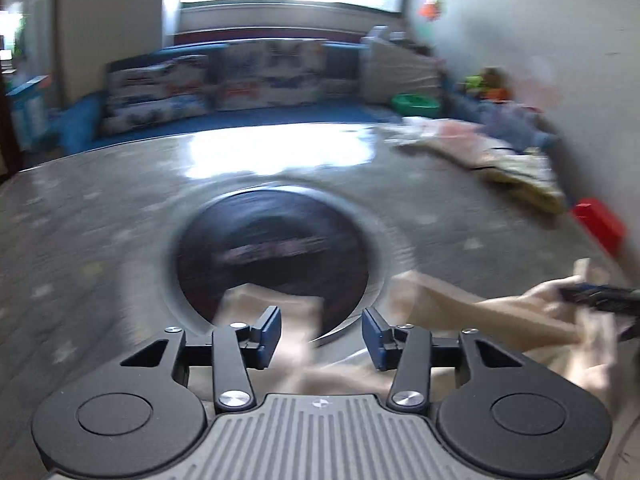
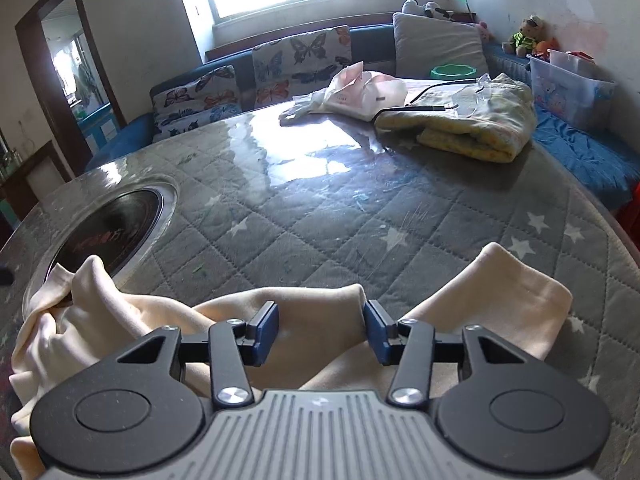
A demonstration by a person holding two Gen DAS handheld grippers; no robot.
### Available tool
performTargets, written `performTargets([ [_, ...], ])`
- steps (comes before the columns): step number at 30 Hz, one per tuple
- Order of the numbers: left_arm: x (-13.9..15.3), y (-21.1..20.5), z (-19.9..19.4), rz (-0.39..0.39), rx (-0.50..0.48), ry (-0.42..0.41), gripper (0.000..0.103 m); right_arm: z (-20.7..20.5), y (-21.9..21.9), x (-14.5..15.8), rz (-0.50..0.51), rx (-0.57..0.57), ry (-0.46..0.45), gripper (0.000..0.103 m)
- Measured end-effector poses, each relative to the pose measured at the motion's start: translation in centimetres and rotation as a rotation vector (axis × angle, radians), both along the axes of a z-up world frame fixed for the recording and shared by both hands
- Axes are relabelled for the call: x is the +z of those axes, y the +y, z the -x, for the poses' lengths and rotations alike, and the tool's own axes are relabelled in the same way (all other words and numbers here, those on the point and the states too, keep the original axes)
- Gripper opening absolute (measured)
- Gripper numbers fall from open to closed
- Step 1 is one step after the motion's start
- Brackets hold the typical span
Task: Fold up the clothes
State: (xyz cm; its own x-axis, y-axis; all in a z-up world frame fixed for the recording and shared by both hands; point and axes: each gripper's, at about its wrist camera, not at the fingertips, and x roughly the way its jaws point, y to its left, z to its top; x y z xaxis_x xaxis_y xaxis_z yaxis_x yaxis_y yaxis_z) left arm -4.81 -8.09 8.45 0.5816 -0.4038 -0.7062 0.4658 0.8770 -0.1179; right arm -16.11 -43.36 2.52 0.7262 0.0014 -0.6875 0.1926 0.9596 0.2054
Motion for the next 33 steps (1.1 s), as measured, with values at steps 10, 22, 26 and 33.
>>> performTargets([
  [10, -4.3, -7.9, -5.2, -0.009, -0.045, 0.161, 0.06, 0.7, -0.4, 1.0, 0.004, 0.014, -0.041, 0.014],
  [22, -1.9, -3.5, -2.2, 0.262, -0.251, 0.097, 0.013, 4.4, -0.9, 4.2, -0.049, 0.04, -0.252, 0.005],
  [26, -1.4, -0.5, 1.6, 0.289, -0.407, 0.021, 0.013, 8.0, 0.1, 4.1, -0.002, 0.16, -0.248, 0.005],
  [33, -4.3, -0.8, 7.0, 0.155, -0.605, 0.039, 0.013, 8.2, -0.4, 2.9, 0.0, 0.136, -0.146, 0.01],
])
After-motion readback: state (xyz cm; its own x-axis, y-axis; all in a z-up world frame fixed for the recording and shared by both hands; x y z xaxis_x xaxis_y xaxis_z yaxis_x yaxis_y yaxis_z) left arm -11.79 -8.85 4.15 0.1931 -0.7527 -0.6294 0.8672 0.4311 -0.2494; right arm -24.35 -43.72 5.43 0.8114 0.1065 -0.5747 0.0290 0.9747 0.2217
